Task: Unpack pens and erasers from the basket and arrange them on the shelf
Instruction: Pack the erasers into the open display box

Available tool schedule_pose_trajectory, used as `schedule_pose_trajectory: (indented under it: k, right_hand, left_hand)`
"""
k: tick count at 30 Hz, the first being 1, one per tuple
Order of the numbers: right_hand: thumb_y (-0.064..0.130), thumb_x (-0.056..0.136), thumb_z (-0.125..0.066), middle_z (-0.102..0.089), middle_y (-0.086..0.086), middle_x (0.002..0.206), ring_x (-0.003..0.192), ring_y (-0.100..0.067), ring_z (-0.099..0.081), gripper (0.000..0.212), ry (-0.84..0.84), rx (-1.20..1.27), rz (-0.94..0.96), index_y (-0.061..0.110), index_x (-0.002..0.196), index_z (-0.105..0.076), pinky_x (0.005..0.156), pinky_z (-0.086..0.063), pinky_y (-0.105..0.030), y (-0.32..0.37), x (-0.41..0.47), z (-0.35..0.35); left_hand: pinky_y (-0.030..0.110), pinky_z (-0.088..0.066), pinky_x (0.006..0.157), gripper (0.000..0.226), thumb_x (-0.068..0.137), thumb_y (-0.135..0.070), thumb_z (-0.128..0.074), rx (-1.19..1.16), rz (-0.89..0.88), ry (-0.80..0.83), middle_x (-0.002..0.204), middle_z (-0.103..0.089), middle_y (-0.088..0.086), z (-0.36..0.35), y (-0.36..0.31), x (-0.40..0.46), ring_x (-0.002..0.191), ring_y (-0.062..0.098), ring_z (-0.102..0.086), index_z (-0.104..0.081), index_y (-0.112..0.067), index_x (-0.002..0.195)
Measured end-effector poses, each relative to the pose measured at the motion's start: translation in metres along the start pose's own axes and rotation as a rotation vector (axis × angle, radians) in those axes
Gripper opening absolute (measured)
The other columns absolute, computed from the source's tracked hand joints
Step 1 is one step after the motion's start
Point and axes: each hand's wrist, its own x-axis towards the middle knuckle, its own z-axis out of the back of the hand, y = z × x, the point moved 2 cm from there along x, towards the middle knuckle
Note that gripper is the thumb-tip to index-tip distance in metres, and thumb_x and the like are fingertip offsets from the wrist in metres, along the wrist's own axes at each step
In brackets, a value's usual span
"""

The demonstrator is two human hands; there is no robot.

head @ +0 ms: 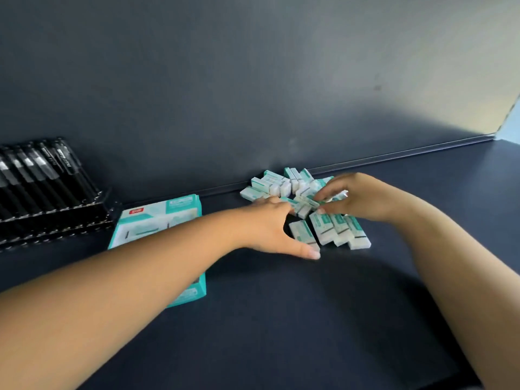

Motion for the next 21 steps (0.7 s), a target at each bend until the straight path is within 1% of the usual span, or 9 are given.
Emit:
schedule_pose_trajectory:
  k: [1,3,6,8,10,14,17,19,21]
  right_hand:
    - [0.028,0.078,-0.07,-0.06,0.007,0.101,0.1,-0.009,-0.053,0.017,0.022,-0.001,0.008,0.024,0.095,-0.069,0.084,-0.035,-0.019,0.001,-0.001,0.001]
    - [0.03,0.078,-0.069,-0.059,0.007,0.103,0.103,-0.011,-0.052,0.011,0.072,-0.001,0.017,0.029,0.088,-0.067,0.09,-0.038,-0.024,0.0,-0.004,0.003]
    - [0.037,0.077,-0.068,-0.053,0.007,0.114,0.111,-0.01,-0.047,0.018,0.152,-0.007,0.01,0.035,0.094,-0.063,0.097,-0.035,-0.027,-0.003,-0.007,0.005]
    - [0.041,0.074,-0.069,-0.044,0.011,0.122,0.117,-0.006,-0.04,0.029,0.215,0.001,-0.017,0.04,0.101,-0.058,0.099,-0.029,-0.023,-0.005,-0.01,0.006]
    - [0.045,0.071,-0.07,-0.035,0.015,0.126,0.119,-0.002,-0.03,0.038,0.281,-0.004,-0.044,0.046,0.104,-0.052,0.101,-0.022,-0.022,-0.006,-0.013,0.006]
    - [0.05,0.064,-0.073,-0.029,0.018,0.129,0.127,-0.005,-0.025,0.051,0.347,-0.046,-0.067,0.051,0.107,-0.046,0.11,-0.022,-0.031,-0.006,-0.017,0.006]
    - [0.048,0.063,-0.075,-0.03,0.017,0.129,0.127,-0.008,-0.025,0.053,0.343,-0.088,-0.08,0.047,0.106,-0.044,0.107,-0.025,-0.032,-0.004,-0.02,0.006]
    - [0.047,0.063,-0.075,-0.029,0.015,0.128,0.126,-0.01,-0.024,0.053,0.34,-0.114,-0.081,0.043,0.106,-0.042,0.101,-0.027,-0.029,-0.001,-0.022,0.005]
    - [0.048,0.064,-0.074,-0.029,0.014,0.126,0.125,-0.01,-0.023,0.054,0.34,-0.156,-0.087,0.04,0.105,-0.04,0.094,-0.027,-0.027,0.004,-0.025,0.004]
  left_hand:
    - [0.031,-0.028,0.105,0.091,0.066,-0.07,-0.059,0.025,0.011,-0.011,0.141,-0.032,-0.002,-0.002,-0.002,0.002,0.133,0.017,-0.025,-0.032,-0.022,0.138]
    - [0.029,-0.029,0.1,0.079,0.068,-0.067,-0.061,0.023,0.017,-0.036,0.134,-0.035,-0.003,-0.003,-0.004,0.005,0.129,0.016,-0.027,-0.039,-0.022,0.13]
    - [0.028,-0.037,0.097,0.063,0.068,-0.058,-0.068,-0.045,-0.009,-0.032,0.121,-0.042,-0.006,-0.001,0.0,0.003,0.115,0.013,-0.039,-0.045,-0.027,0.118]
    - [0.026,-0.038,0.095,0.061,0.068,-0.049,-0.073,-0.107,-0.034,0.008,0.114,-0.044,-0.01,0.003,0.004,-0.002,0.108,0.01,-0.044,-0.045,-0.031,0.119]
    - [0.022,-0.038,0.09,0.067,0.071,-0.043,-0.073,-0.124,-0.036,0.08,0.111,-0.043,-0.014,0.006,0.008,-0.007,0.106,0.008,-0.044,-0.04,-0.035,0.129]
    - [0.021,-0.036,0.091,0.075,0.07,-0.054,-0.068,-0.175,0.048,0.085,0.111,-0.042,-0.014,0.006,0.011,-0.012,0.106,0.008,-0.043,-0.036,-0.032,0.134]
    - [0.028,-0.035,0.099,0.073,0.068,-0.063,-0.063,-0.073,0.127,0.029,0.125,-0.04,-0.007,-0.003,0.006,-0.012,0.12,0.013,-0.035,-0.04,-0.026,0.127]
    - [0.029,-0.037,0.097,0.057,0.073,-0.057,-0.063,-0.013,0.136,-0.016,0.126,-0.042,-0.004,-0.004,0.004,-0.013,0.121,0.016,-0.037,-0.047,-0.026,0.118]
    - [0.029,-0.043,0.091,0.029,0.076,-0.042,-0.068,-0.055,0.126,-0.067,0.116,-0.053,-0.004,0.001,0.004,-0.014,0.108,0.015,-0.05,-0.053,-0.03,0.098]
